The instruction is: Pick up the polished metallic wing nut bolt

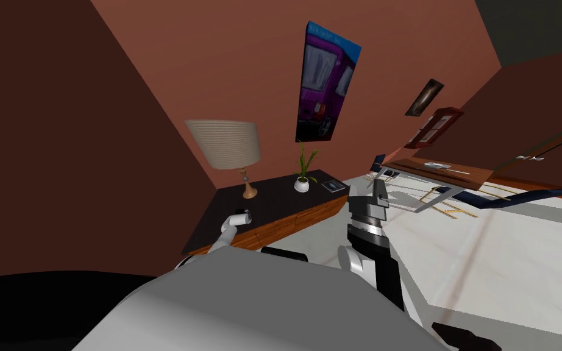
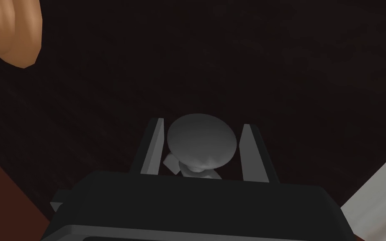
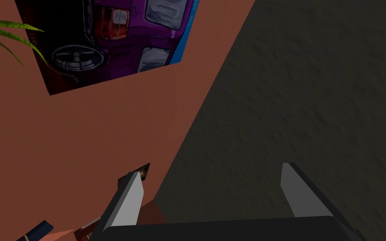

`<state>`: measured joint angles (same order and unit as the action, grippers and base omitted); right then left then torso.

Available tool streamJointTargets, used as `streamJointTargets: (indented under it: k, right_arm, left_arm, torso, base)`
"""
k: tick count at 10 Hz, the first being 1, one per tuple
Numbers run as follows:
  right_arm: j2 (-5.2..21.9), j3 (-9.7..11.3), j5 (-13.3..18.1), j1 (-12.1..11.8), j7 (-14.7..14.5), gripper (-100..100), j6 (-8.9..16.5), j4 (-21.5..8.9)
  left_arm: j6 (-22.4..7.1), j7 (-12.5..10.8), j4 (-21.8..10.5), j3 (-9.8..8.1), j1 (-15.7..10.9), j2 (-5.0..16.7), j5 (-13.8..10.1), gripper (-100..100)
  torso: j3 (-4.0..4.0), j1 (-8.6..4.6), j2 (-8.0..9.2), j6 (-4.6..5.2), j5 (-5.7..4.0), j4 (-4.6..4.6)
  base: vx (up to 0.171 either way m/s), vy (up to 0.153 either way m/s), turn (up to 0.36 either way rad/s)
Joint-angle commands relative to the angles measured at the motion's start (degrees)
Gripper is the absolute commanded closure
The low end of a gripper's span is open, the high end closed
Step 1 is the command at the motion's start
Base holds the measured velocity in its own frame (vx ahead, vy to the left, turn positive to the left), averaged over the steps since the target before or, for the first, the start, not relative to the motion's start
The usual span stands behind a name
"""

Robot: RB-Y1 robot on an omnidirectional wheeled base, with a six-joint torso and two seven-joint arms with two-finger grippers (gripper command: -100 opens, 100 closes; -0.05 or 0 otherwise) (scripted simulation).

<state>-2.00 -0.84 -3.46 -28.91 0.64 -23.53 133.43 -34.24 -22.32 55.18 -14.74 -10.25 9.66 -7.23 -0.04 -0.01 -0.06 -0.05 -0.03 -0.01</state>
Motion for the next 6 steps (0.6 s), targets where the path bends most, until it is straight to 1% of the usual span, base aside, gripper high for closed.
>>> streamJointTargets:
  k: [1, 4, 5, 6]
  right_arm:
    - [0.00, 0.00, 0.00, 0.00, 0.00, 0, 0.00, 0.00]
    - [0.00, 0.00, 0.00, 0.00, 0.00, 0, 0.00, 0.00]
    - [0.00, 0.00, 0.00, 0.00, 0.00, 0, 0.00, 0.00]
    - [0.00, 0.00, 0.00, 0.00, 0.00, 0, 0.00, 0.00]
  left_arm:
    - [-1.23, -0.12, 2.42, 0.47, 0.86, -0.73, 0.57, 100]
    - [-3.89, -0.22, 7.56, 1.66, 2.89, -2.32, 1.68, 100]
    - [-3.15, -0.22, 6.45, 1.43, 2.53, -2.06, 1.52, 100]
    - [-3.33, -0.22, 6.66, 1.47, 2.60, -2.10, 1.57, 0]
  torso:
    - [0.00, 0.00, 0.00, 0.00, 0.00, 0.00]
    - [0.02, 0.00, 0.02, -0.03, -0.01, 0.01]
    - [0.01, 0.00, 0.01, -0.03, -0.01, 0.02]
    - [0.02, 0.00, 0.03, -0.01, 0.00, 0.01]
  base:
    - [0.011, 0.004, 0.065]
    - [0.022, 0.007, 0.102]
    - [0.011, 0.002, 0.020]
    - [0.000, 0.000, 0.000]
